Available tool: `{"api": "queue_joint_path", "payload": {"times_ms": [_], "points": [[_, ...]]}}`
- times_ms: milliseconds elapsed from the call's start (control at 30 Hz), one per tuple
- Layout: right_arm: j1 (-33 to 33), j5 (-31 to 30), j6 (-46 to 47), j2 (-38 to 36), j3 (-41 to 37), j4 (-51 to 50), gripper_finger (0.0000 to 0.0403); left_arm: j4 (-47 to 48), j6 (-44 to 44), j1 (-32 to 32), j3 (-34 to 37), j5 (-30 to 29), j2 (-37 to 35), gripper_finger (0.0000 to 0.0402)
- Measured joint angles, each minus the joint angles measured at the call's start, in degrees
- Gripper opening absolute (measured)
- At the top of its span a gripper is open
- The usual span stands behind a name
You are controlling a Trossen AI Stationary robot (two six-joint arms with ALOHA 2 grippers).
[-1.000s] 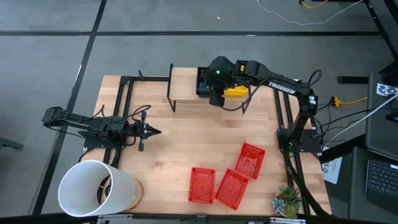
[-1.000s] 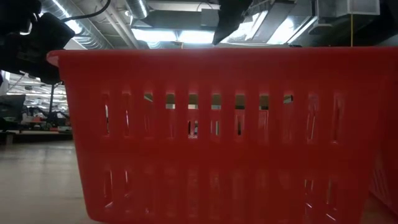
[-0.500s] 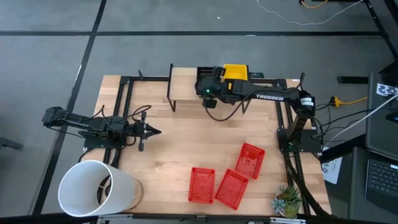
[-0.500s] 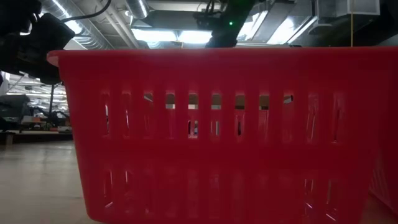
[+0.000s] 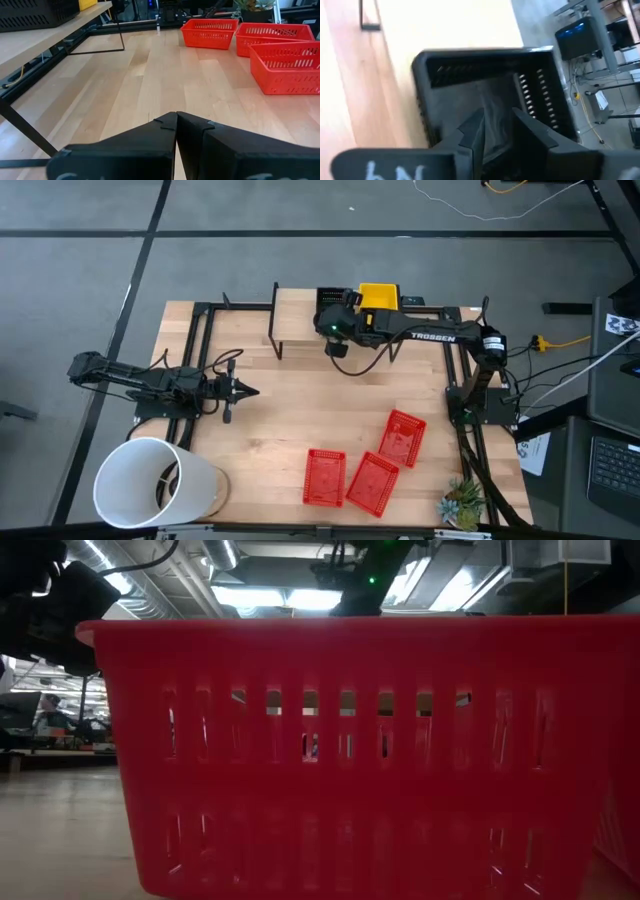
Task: Stack baskets on shelf by color
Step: Stack the black basket on top of the black baskets on the shelf
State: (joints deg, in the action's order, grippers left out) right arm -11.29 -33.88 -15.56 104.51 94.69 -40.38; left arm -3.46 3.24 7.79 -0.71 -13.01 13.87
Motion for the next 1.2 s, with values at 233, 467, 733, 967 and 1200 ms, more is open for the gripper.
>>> {"api": "queue_joint_path", "payload": {"times_ms": [233, 467, 733, 967, 1200], "points": [[0.74, -2.41, -0.99, -0.13, 4.55, -0.69, 0.0093, 0.0, -0.03, -0.01, 0.0, 0.0, -0.02, 0.0], [2.12, 25.06, -2.24, -0.44, 11.5, -10.37, 0.0093, -0.01, -0.02, -0.01, 0.0, 0.01, -0.02, 0.0], [1.55, 29.02, -1.3, -0.28, 5.85, -11.47, 0.0093, 0.0, -0.02, 0.0, 0.0, 0.01, -0.02, 0.0], [1.73, 23.34, -1.2, -0.26, 2.65, -9.99, 0.0093, -0.02, -0.02, -0.01, 0.0, 0.01, 0.0, 0.0], [1.43, 17.2, -1.44, -0.26, 2.54, -10.17, 0.0093, -0.01, -0.02, -0.02, 0.0, 0.01, -0.01, 0.0]]}}
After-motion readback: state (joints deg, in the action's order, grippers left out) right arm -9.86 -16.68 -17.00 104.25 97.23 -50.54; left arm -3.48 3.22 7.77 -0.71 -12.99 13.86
